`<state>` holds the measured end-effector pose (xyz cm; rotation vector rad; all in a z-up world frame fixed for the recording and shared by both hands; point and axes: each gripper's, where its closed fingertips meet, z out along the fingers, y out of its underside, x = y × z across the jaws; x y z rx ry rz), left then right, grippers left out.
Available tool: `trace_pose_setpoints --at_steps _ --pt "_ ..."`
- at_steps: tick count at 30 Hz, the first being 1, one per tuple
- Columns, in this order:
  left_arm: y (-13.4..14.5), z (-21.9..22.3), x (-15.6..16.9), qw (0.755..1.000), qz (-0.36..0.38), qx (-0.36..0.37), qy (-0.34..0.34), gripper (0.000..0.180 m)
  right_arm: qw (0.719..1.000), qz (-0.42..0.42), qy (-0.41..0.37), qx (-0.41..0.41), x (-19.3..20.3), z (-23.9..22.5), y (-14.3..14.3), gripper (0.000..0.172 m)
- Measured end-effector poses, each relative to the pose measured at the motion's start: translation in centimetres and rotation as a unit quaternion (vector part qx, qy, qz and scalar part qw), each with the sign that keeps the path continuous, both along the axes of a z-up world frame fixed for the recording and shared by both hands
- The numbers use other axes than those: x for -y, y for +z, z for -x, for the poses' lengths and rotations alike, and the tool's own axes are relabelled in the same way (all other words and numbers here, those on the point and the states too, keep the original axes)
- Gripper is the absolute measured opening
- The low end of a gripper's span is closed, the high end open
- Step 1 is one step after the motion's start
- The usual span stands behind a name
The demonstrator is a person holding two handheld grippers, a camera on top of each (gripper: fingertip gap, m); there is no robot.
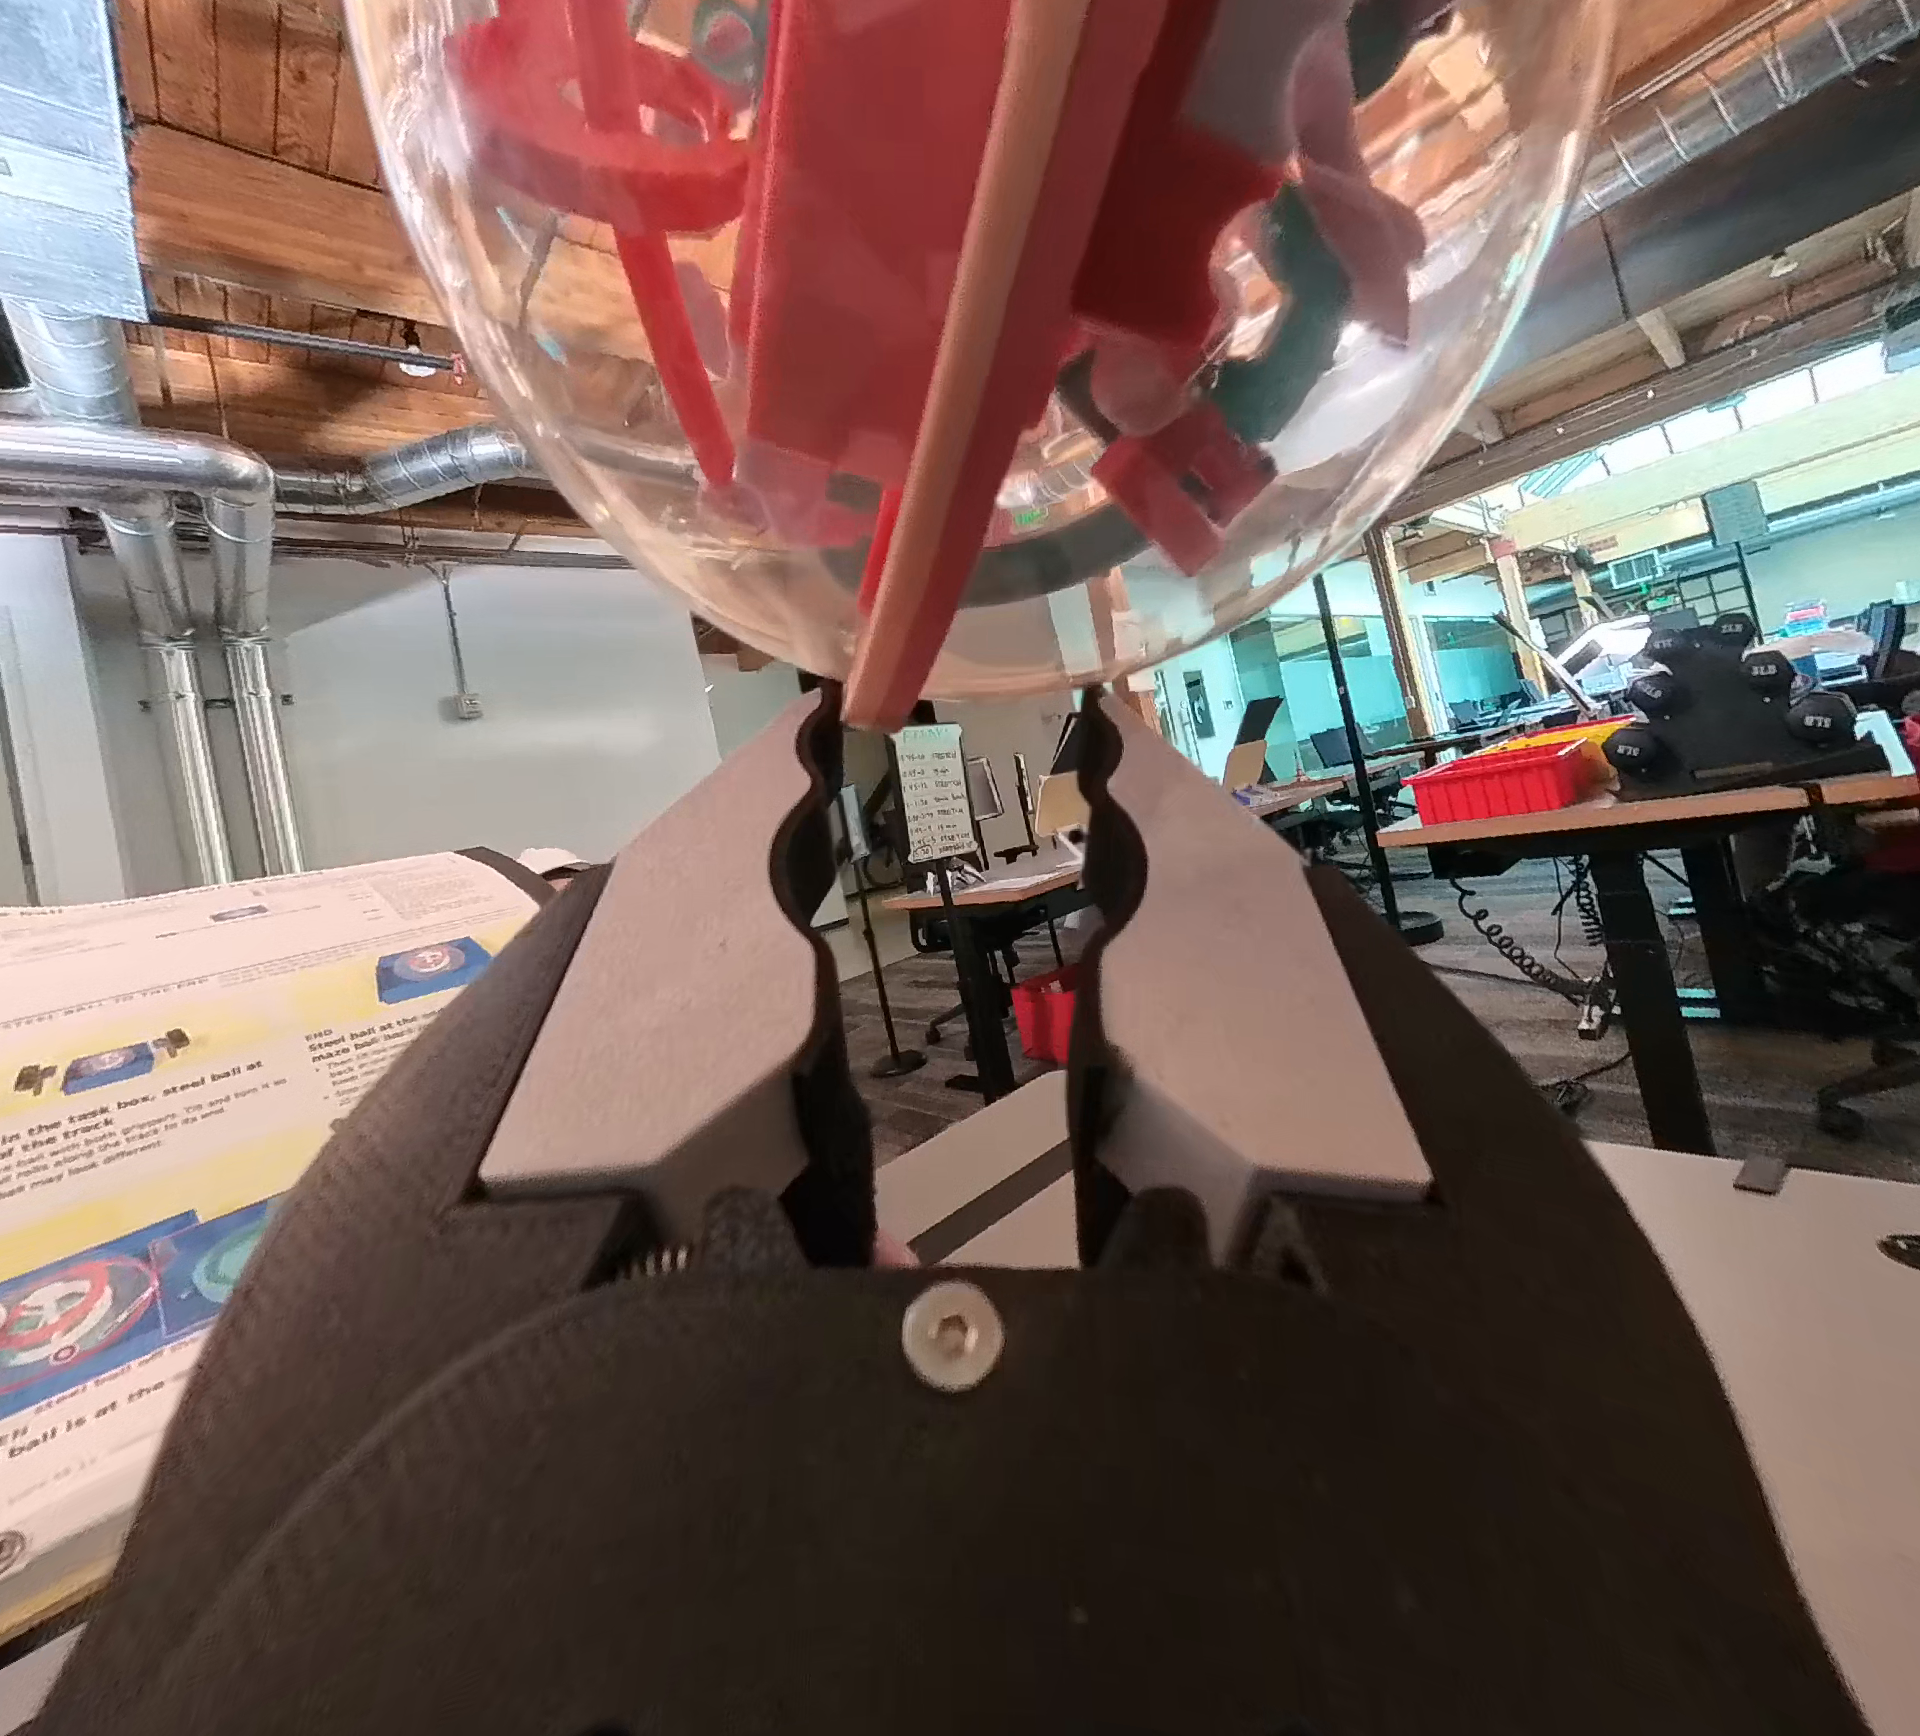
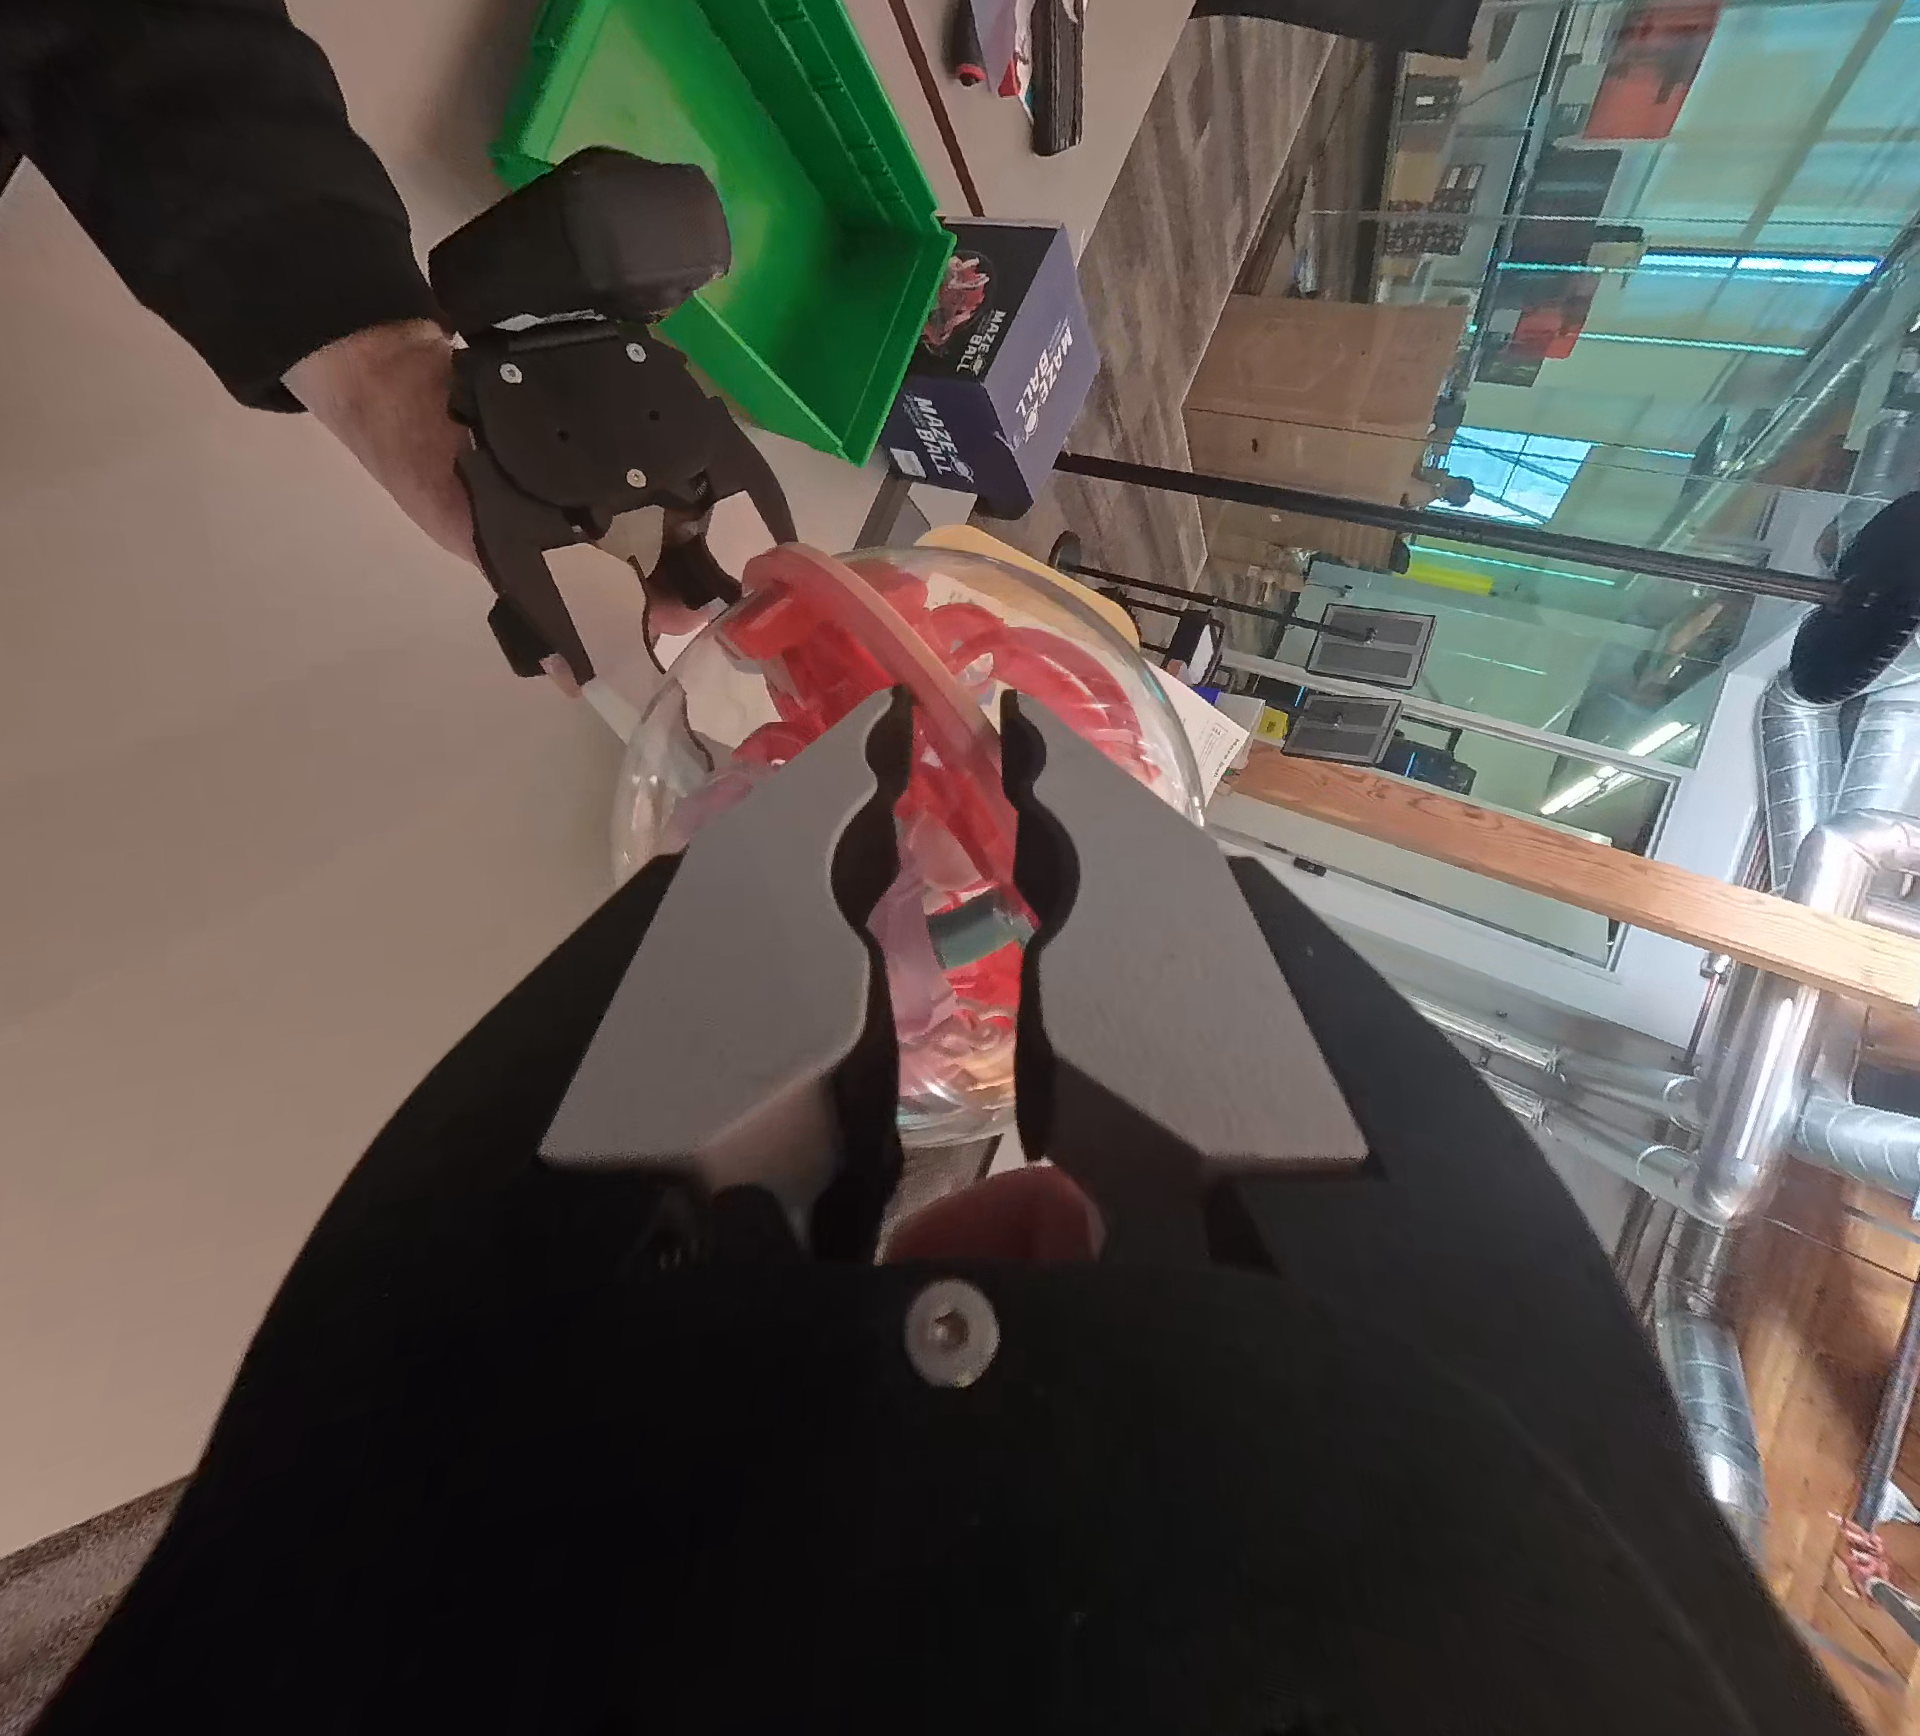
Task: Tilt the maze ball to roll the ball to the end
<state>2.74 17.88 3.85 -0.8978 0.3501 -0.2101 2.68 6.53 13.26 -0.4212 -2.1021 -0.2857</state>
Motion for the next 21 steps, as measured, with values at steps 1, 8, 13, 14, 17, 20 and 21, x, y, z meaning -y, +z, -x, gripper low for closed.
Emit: trace_pose_setpoints --at_steps 1,8,13,14,17,20,21 --pt "0.1 0.0 0.0 1.000 0.001 0.003 -0.002 0.043 1.000 -0.001 -0.001 0.004 -0.1 0.0 0.1 0.013" --pt "0.5 -0.1 0.1 1.000 -0.005 0.009 -0.011 0.042 0.999 0.001 -0.014 0.037 -0.4 0.0 0.8 0.011" --pt "0.9 -0.3 0.2 1.000 -0.007 0.014 -0.021 0.042 0.997 0.012 -0.029 0.067 -0.4 0.3 1.2 0.011" --pt "0.9 -0.4 0.2 1.000 -0.008 0.012 -0.021 0.042 0.997 0.014 -0.033 0.074 -0.4 0.4 1.3 0.010" --pt "0.9 -0.8 0.3 0.999 -0.009 0.009 -0.030 0.041 0.994 0.021 -0.046 0.096 -0.5 0.5 1.3 0.010" --pt "0.9 -1.1 0.5 0.999 -0.008 0.008 -0.039 0.041 0.991 0.031 -0.056 0.118 -0.3 0.6 1.1 0.010" --pt "0.8 -1.1 0.6 0.999 -0.007 0.007 -0.041 0.041 0.990 0.032 -0.060 0.125 -0.3 0.6 1.1 0.009"
